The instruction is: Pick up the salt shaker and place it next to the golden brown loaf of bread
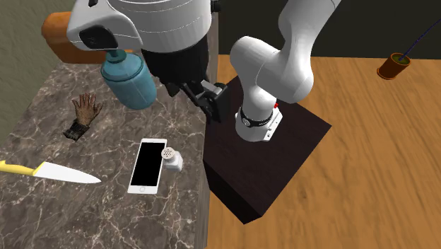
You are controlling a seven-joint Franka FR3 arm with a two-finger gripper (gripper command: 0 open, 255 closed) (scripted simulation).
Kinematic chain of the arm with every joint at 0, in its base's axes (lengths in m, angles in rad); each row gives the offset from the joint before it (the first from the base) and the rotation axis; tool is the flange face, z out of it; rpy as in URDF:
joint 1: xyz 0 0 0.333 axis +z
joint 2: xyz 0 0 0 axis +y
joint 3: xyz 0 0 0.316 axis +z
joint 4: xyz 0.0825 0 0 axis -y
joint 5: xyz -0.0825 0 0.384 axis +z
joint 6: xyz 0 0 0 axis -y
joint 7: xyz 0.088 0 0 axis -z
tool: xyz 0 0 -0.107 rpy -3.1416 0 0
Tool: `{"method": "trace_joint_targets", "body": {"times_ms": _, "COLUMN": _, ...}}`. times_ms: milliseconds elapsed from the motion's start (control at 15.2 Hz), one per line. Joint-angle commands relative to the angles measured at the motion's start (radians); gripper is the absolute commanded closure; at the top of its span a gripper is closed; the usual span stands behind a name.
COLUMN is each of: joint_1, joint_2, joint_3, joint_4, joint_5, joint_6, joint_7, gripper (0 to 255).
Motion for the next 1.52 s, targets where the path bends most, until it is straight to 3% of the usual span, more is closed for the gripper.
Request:
{"method": "trace_joint_targets", "body": {"times_ms": 0, "joint_1": 0.0, "joint_2": 0.0, "joint_3": 0.0, "joint_4": 0.0, "joint_5": 0.0, "joint_6": 0.0, "joint_7": 0.0, "gripper": 0}}
{"method": "trace_joint_targets", "body": {"times_ms": 726, "joint_1": -0.054, "joint_2": 0.191, "joint_3": -0.062, "joint_4": -0.18, "joint_5": 0.014, "joint_6": 0.434, "joint_7": 0.026, "gripper": 0}}
{"method": "trace_joint_targets", "body": {"times_ms": 1188, "joint_1": -0.053, "joint_2": 0.213, "joint_3": -0.062, "joint_4": -0.26, "joint_5": 0.015, "joint_6": 0.536, "joint_7": 0.026, "gripper": 0}}
{"method": "trace_joint_targets", "body": {"times_ms": 1452, "joint_1": -0.053, "joint_2": 0.215, "joint_3": -0.062, "joint_4": -0.266, "joint_5": 0.015, "joint_6": 0.545, "joint_7": 0.026, "gripper": 0}}
